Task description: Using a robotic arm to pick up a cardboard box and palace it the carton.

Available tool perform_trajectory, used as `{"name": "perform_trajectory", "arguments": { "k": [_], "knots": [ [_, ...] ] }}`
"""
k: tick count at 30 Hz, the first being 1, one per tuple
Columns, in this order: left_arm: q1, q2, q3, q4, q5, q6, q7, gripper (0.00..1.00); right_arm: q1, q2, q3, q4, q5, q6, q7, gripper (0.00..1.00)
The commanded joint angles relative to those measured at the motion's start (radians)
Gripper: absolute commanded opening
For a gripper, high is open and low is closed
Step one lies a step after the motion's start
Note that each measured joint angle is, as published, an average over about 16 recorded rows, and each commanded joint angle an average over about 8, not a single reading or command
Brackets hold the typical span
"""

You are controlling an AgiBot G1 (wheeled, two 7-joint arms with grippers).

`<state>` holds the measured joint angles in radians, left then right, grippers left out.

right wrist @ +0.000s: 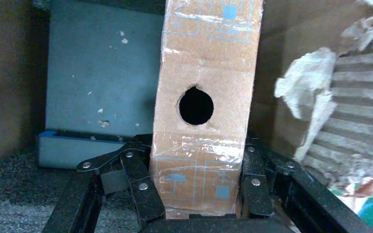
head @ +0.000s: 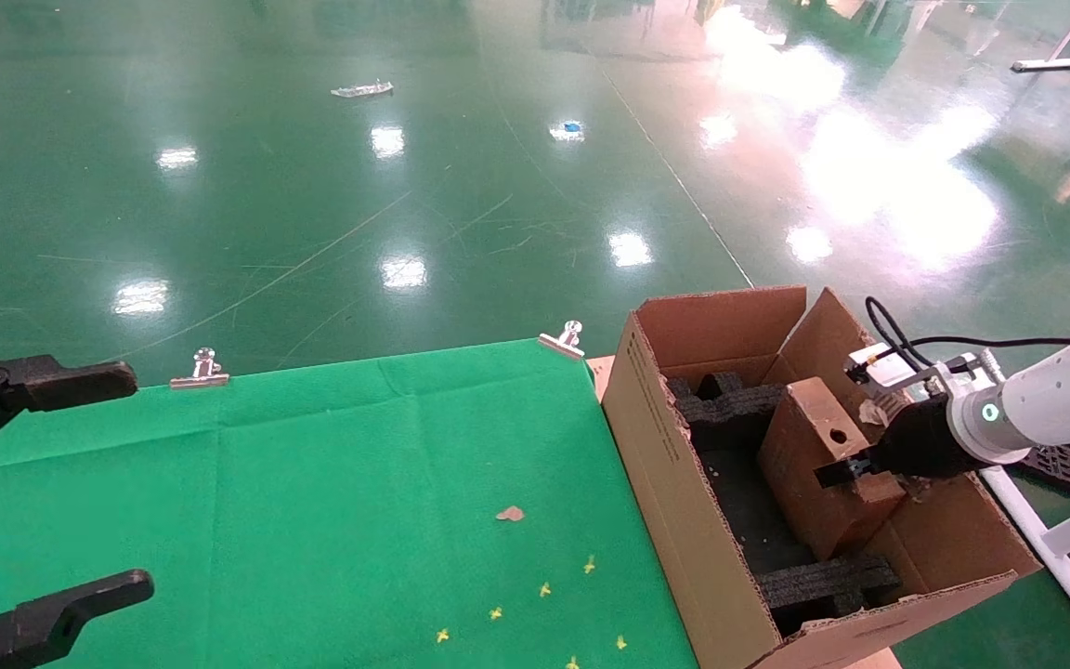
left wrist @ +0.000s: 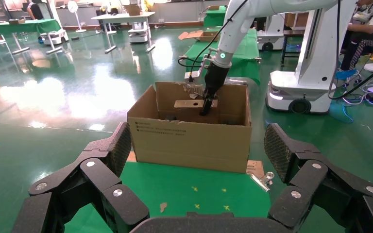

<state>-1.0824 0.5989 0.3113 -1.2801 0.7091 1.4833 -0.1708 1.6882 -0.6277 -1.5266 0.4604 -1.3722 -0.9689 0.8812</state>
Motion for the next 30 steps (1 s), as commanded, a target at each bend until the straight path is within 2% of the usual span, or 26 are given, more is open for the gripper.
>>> {"name": "perform_trajectory", "arguments": {
  "k": [1, 15, 22, 30],
  "knots": [
    [0.0, 0.0, 0.0, 0.0, 0.0, 0.0, 0.0, 1.0, 0.004, -0.007, -0.001, -0.02, -0.002, -0.006, -0.012, 1.0],
    [0.0, 0.0, 0.001, 0.0, 0.0, 0.0, 0.0, 1.0, 0.074, -0.011, 0.016, -0.059, 0.007, -0.051, -0.079, 1.0],
    [0.0, 0.0, 0.001, 0.0, -0.001, 0.0, 0.0, 1.0, 0.244, 0.024, 0.064, 0.013, 0.028, -0.107, -0.151, 1.0],
    [0.0, 0.0, 0.001, 0.0, -0.001, -0.001, 0.001, 1.0, 0.46, 0.088, 0.129, 0.154, 0.046, -0.168, -0.193, 1.0]
  ]
}}
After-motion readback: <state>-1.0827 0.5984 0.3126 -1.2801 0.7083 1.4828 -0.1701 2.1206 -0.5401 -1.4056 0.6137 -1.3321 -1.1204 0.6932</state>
